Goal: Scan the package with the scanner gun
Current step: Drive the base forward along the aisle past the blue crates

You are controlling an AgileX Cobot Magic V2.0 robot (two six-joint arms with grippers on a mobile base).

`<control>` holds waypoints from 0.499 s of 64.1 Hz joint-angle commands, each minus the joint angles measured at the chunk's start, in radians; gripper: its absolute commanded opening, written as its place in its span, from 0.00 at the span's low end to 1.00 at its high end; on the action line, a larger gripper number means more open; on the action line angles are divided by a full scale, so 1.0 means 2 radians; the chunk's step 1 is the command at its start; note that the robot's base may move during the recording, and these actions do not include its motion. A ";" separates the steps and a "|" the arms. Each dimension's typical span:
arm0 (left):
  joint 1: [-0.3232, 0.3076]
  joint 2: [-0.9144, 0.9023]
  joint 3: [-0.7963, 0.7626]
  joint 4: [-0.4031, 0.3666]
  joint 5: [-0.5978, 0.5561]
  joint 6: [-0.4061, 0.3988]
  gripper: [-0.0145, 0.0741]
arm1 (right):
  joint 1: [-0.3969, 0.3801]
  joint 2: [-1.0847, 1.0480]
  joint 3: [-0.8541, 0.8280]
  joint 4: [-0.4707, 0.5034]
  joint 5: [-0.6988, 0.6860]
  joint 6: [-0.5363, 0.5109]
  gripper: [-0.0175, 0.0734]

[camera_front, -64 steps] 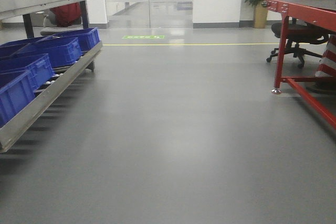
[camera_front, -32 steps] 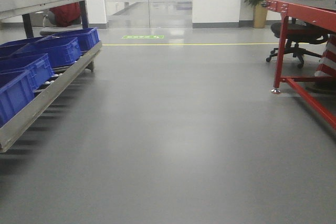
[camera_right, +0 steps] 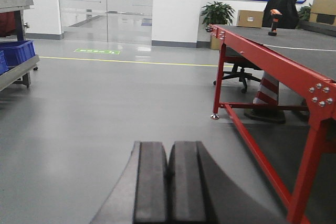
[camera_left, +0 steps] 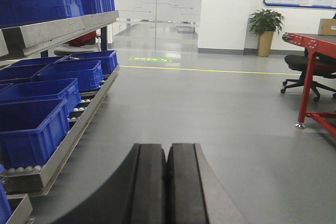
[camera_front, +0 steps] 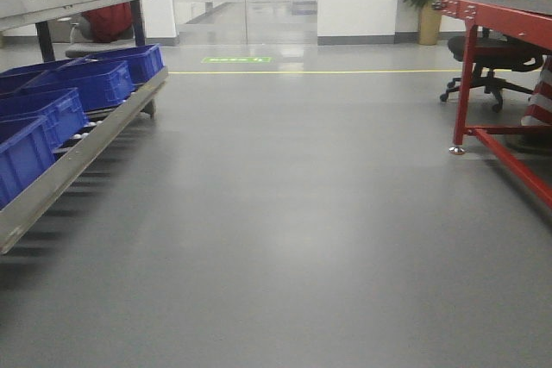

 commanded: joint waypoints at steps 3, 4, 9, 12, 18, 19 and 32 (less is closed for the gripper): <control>-0.002 -0.002 -0.001 -0.002 -0.007 -0.004 0.04 | 0.000 -0.002 0.000 -0.002 -0.010 -0.001 0.01; -0.002 -0.002 -0.001 -0.002 -0.007 -0.004 0.04 | 0.000 -0.002 0.000 -0.002 -0.010 -0.001 0.01; -0.002 -0.002 -0.001 -0.002 -0.007 -0.004 0.04 | 0.000 -0.002 0.000 -0.002 -0.010 -0.001 0.01; -0.002 -0.002 -0.001 -0.002 -0.007 -0.004 0.04 | 0.000 -0.002 0.000 -0.002 -0.010 -0.001 0.01; -0.002 -0.002 -0.001 -0.002 -0.007 -0.004 0.04 | 0.000 -0.002 0.000 -0.002 -0.010 -0.001 0.01; -0.002 -0.002 -0.001 -0.002 -0.007 -0.004 0.04 | 0.000 -0.002 0.000 -0.002 -0.010 -0.001 0.01; -0.002 -0.002 -0.001 -0.002 -0.007 -0.004 0.04 | 0.000 -0.002 0.000 -0.002 -0.010 -0.001 0.01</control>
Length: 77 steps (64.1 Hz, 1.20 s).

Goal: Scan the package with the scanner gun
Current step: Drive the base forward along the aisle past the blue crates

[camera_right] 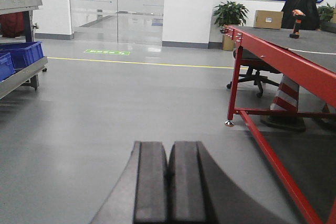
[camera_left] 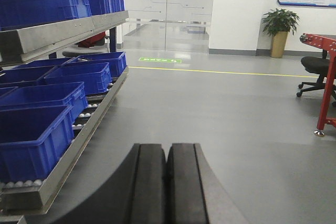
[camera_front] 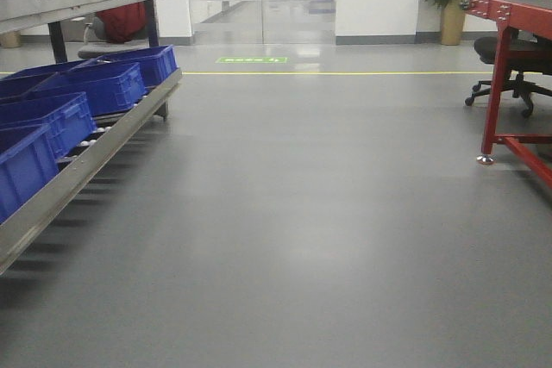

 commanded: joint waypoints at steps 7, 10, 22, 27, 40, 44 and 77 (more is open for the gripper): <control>-0.002 -0.002 -0.001 -0.002 -0.007 -0.004 0.04 | 0.000 -0.002 0.000 -0.002 -0.010 -0.001 0.01; -0.002 -0.002 -0.001 -0.002 -0.007 -0.004 0.04 | 0.000 -0.002 0.000 -0.002 -0.010 -0.001 0.01; -0.002 -0.002 -0.001 -0.002 -0.007 -0.004 0.04 | 0.000 -0.002 0.000 -0.002 -0.010 -0.001 0.01; -0.002 -0.002 -0.001 -0.002 -0.007 -0.004 0.04 | 0.000 -0.002 0.000 -0.002 -0.010 -0.001 0.01; -0.002 -0.002 -0.001 -0.002 -0.007 -0.004 0.04 | 0.000 -0.002 0.000 -0.002 -0.010 -0.001 0.01; -0.002 -0.002 -0.001 -0.002 -0.007 -0.004 0.04 | 0.000 -0.002 0.000 -0.002 -0.010 -0.001 0.01; -0.002 -0.002 -0.001 -0.002 -0.007 -0.004 0.04 | 0.000 -0.002 0.000 -0.002 -0.010 -0.001 0.01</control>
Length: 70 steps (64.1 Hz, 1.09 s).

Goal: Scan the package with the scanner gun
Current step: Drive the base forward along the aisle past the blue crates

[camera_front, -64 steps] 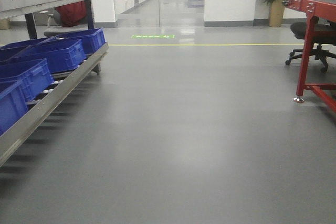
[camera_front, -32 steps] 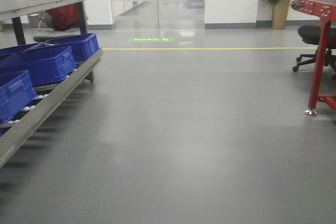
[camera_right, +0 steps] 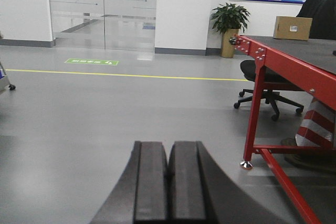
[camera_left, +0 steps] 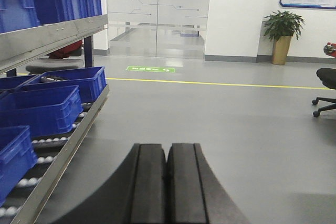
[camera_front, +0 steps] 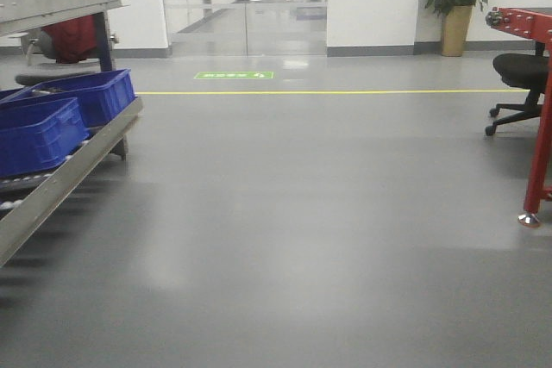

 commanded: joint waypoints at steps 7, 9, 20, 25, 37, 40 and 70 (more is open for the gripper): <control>-0.002 -0.002 -0.001 -0.002 -0.007 -0.004 0.04 | 0.000 -0.002 0.000 -0.002 -0.010 -0.001 0.01; -0.002 -0.002 -0.001 -0.002 -0.007 -0.004 0.04 | 0.000 -0.002 0.000 -0.002 -0.010 -0.001 0.01; -0.002 -0.002 -0.001 -0.002 -0.007 -0.004 0.04 | 0.000 -0.002 0.000 -0.002 -0.010 -0.001 0.01; -0.002 -0.002 -0.001 -0.002 -0.007 -0.004 0.04 | 0.000 -0.002 0.000 -0.002 -0.010 -0.001 0.01; -0.002 -0.002 -0.001 -0.002 -0.007 -0.004 0.04 | 0.000 -0.002 0.000 -0.002 -0.010 -0.001 0.01; -0.002 -0.002 -0.001 -0.002 -0.007 -0.004 0.04 | 0.000 -0.002 0.000 -0.002 -0.010 -0.001 0.01; -0.002 -0.002 -0.001 -0.002 -0.007 -0.004 0.04 | 0.000 -0.002 0.000 -0.002 -0.010 -0.001 0.01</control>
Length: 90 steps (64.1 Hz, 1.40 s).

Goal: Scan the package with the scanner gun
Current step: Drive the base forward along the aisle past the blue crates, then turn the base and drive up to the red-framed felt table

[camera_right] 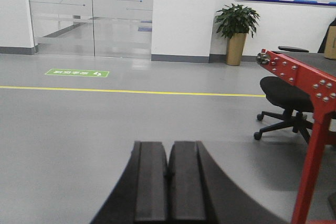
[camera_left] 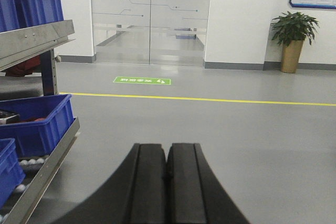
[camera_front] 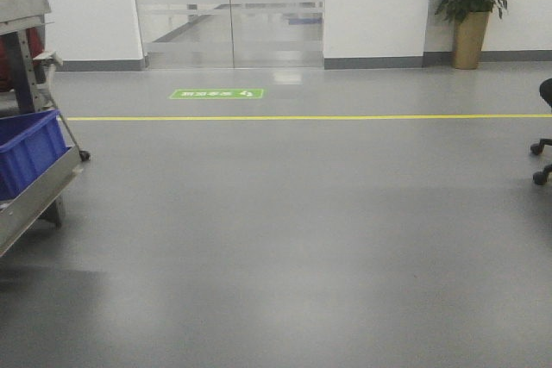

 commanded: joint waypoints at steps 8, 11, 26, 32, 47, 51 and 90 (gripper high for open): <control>-0.002 -0.002 -0.001 -0.002 -0.007 -0.004 0.04 | 0.000 -0.002 0.000 -0.002 -0.010 -0.001 0.01; -0.002 -0.002 -0.001 -0.002 -0.007 -0.004 0.04 | 0.000 -0.002 0.000 -0.002 -0.010 -0.001 0.01; -0.002 -0.002 -0.001 -0.002 -0.007 -0.004 0.04 | 0.000 -0.002 0.000 -0.002 -0.010 -0.001 0.01; -0.002 -0.002 -0.001 -0.002 -0.007 -0.004 0.04 | 0.000 -0.002 0.000 -0.002 -0.010 -0.001 0.01; -0.002 -0.002 -0.001 -0.002 -0.007 -0.004 0.04 | 0.000 -0.002 0.000 -0.002 -0.010 -0.001 0.01; -0.002 -0.002 -0.001 -0.002 -0.007 -0.004 0.04 | 0.000 -0.002 0.000 -0.002 -0.010 -0.001 0.01; -0.002 -0.002 -0.001 -0.002 -0.007 -0.004 0.04 | 0.000 -0.002 0.000 -0.002 -0.010 -0.001 0.01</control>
